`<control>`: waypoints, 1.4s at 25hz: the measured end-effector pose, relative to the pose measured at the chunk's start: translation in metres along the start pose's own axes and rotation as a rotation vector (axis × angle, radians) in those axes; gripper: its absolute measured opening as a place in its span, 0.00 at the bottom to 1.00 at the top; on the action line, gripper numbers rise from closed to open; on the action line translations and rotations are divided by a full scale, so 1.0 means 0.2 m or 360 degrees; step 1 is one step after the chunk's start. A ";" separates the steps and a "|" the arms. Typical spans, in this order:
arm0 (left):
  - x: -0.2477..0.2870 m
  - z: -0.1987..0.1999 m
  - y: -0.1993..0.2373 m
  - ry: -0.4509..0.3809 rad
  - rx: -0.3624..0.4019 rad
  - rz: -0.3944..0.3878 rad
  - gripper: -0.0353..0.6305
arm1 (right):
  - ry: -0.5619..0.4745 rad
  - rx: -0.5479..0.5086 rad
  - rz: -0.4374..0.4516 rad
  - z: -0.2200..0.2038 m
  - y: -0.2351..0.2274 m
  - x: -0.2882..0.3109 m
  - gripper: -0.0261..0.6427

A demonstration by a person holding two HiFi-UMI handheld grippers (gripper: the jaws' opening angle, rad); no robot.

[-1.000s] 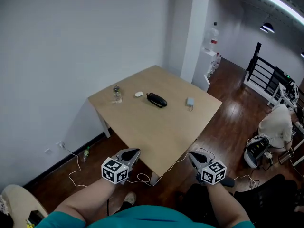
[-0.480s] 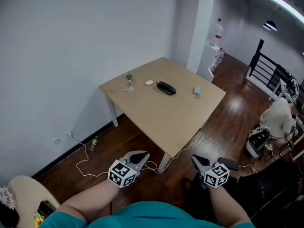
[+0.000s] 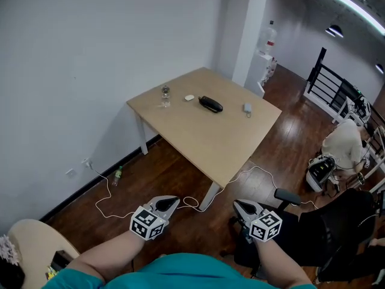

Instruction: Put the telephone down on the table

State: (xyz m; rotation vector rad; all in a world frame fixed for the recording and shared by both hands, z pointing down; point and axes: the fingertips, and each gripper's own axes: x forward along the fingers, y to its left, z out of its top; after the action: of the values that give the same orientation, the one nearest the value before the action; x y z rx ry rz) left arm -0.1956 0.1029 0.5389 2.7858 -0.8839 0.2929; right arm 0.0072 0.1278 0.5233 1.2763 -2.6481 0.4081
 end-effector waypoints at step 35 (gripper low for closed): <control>0.06 -0.01 -0.23 -0.0009 -0.0060 0.0071 0.06 | 0.0090 -0.0024 0.0069 -0.11 -0.13 -0.16 0.04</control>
State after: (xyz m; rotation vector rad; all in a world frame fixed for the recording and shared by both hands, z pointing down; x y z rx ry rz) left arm -0.1598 0.1333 0.5373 2.7366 -0.9441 0.2728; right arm 0.0487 0.1431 0.5397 1.1868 -2.6309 0.4229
